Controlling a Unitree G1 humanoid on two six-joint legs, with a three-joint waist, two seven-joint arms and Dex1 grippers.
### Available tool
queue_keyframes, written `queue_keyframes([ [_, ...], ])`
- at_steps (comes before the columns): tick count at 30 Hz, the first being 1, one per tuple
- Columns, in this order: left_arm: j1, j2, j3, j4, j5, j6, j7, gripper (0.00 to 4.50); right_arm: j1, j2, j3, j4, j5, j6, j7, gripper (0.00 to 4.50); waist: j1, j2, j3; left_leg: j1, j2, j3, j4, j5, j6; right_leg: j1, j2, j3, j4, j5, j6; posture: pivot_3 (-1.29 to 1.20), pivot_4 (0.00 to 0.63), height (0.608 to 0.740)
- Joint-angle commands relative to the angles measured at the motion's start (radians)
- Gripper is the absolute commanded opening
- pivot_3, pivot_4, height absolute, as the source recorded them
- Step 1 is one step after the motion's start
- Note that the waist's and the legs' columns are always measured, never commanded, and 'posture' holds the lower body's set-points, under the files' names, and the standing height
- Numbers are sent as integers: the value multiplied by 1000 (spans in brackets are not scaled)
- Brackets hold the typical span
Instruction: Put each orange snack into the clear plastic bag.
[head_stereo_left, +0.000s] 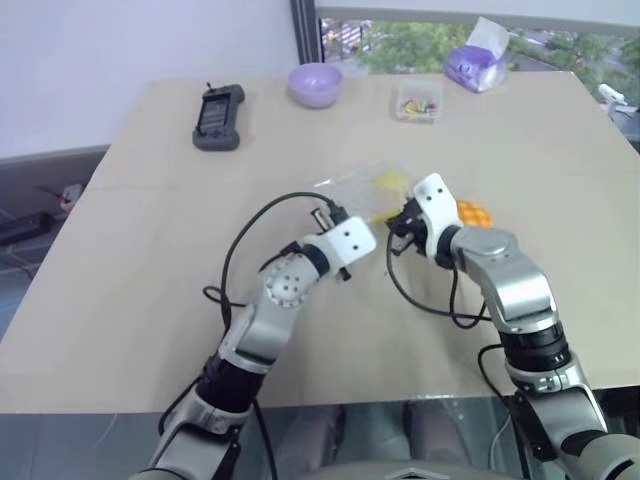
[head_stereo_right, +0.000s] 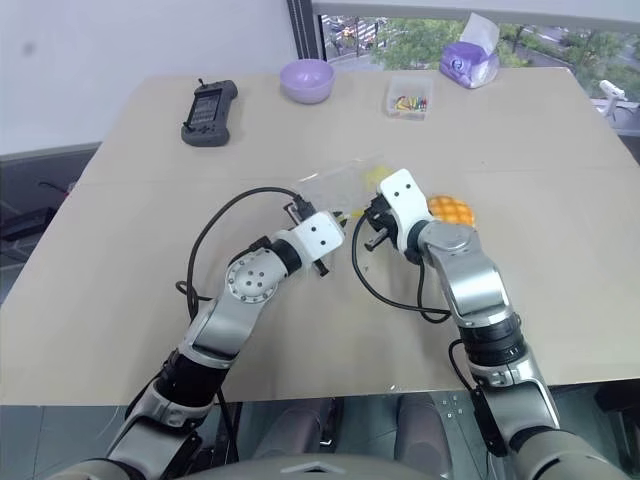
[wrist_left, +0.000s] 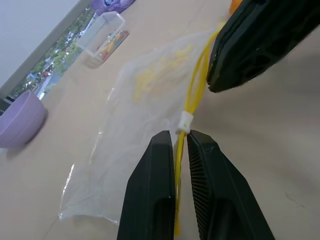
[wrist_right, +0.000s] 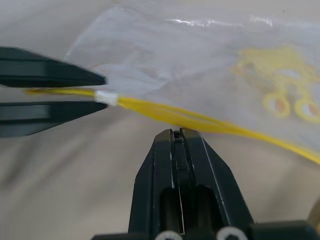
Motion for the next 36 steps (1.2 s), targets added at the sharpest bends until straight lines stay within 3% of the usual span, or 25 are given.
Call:
queue_keyframes([
  [1, 10, 8, -4, -51, -5, -25, -7, 536, -36, 10, -35, 11, 35, -30, -31, 68, 0, 0, 0, 0, 0, 0, 0, 0, 0, 0, 0, 0, 0, 0, 0, 0, 150, 740],
  [11, 12, 15, 0, -42, 3, -35, -4, 536, -47, -22, -45, -21, 126, 19, -21, 68, -1, 0, 0, 0, 0, 0, 0, 0, 0, 0, 0, 0, 0, 0, 0, 0, 150, 740],
  [21, 17, 53, -13, -8, 35, -59, 2, 536, -40, -32, 1, -7, 117, -4, -77, 68, 0, 0, 0, 0, 0, 0, 0, 0, 0, 0, 0, 0, 0, 0, 0, 0, 150, 740],
  [26, 25, 51, -13, -12, 31, -56, 0, 536, -32, -192, 195, 67, -83, -244, -81, 2234, 1, 0, 0, 0, -1, 0, 0, 0, 0, 0, 0, 0, 0, 0, 0, 0, 150, 740],
  [29, 26, 47, -16, -9, 31, -57, 1, 536, -42, -220, 260, 126, -151, -384, -83, 2234, -2, 0, 0, 0, -1, 0, 0, 0, 0, 0, 0, 0, 0, 0, 0, 0, 150, 740],
  [36, 30, 48, -16, -9, 32, -58, -2, 536, -112, -167, 268, 291, -202, -565, -80, 2234, 0, 0, 0, 0, 0, 1, 0, 0, 0, 0, 0, 0, 0, 0, 0, 0, 150, 740],
])
